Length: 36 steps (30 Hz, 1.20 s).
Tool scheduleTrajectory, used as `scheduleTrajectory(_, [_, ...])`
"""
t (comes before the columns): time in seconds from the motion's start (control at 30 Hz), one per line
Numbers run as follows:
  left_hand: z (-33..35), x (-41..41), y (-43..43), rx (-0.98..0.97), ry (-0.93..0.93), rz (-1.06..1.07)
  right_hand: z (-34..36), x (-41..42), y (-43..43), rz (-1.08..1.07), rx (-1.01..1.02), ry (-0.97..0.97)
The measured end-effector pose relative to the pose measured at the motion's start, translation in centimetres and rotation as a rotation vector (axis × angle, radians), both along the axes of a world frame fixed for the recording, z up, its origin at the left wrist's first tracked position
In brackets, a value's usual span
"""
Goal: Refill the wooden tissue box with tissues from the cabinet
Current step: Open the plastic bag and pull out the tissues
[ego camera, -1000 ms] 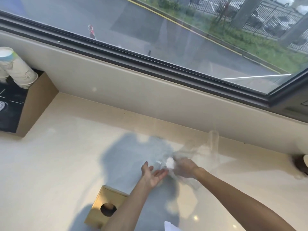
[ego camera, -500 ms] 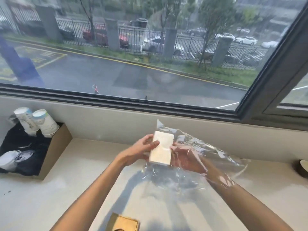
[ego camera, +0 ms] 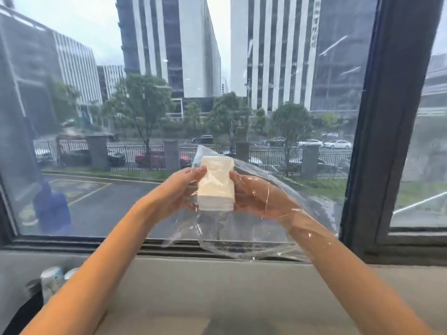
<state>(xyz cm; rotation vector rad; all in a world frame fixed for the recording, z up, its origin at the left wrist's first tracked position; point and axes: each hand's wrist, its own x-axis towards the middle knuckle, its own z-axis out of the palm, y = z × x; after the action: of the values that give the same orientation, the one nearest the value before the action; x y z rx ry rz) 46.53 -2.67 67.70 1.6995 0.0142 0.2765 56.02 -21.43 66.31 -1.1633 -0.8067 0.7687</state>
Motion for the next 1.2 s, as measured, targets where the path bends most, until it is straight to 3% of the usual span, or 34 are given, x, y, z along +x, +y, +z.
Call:
scheduleTrajectory(0.1, [1.9,-1.1,-0.4,-0.014,-0.064,0.003,2.6,-0.4,-0.4,-0.027,-0.076,-0.072])
scheduleTrajectory(0.27, [2.4,-2.4,-1.2,0.004,-0.116,-0.002,3.4,-1.5,0.0,0.15,0.013,0.036])
scheduleTrajectory(0.37, [2.5,-3.1,-0.1,-0.024,-0.131,0.064,4.4,-1.5,0.0,0.118,-0.067,0.121])
scheduleTrajectory(0.43, [2.6,-3.5,1.4,-0.055,-0.154,0.133,4.4,-0.7,-1.2,-0.023,-0.073,0.093])
scheduleTrajectory(0.47, [2.6,-3.8,2.2,-0.074,-0.163,0.164,4.8,-0.7,-2.2,-0.099,-0.022,0.226])
scheduleTrajectory(0.53, [2.5,-4.4,4.2,-0.114,-0.192,0.203,4.8,-0.2,-3.8,-0.155,0.068,0.22])
scheduleTrajectory(0.6, [2.0,-5.0,6.5,-0.17,-0.248,0.26,4.2,0.7,-4.1,-0.188,0.148,0.026])
scheduleTrajectory(0.73, [-0.1,-5.5,10.3,-0.333,-0.323,0.336,3.9,2.0,-3.3,-0.404,0.31,0.139])
scheduleTrajectory(0.87, [-2.9,-5.7,11.4,-0.51,-0.305,0.266,2.5,2.0,-2.0,-0.423,0.528,0.263])
scheduleTrajectory(1.03, [-11.6,-8.6,13.3,-0.489,-0.293,0.429,-4.7,2.4,-2.6,-0.485,0.647,0.472])
scheduleTrajectory(1.1, [-18.5,-10.4,13.7,-0.5,-0.197,0.522,-10.6,1.6,-3.5,-0.512,0.611,0.572])
scheduleTrajectory(1.2, [-30.0,-14.8,13.4,-0.668,-0.022,0.63,-21.8,-0.8,-5.3,-0.605,0.534,0.769])
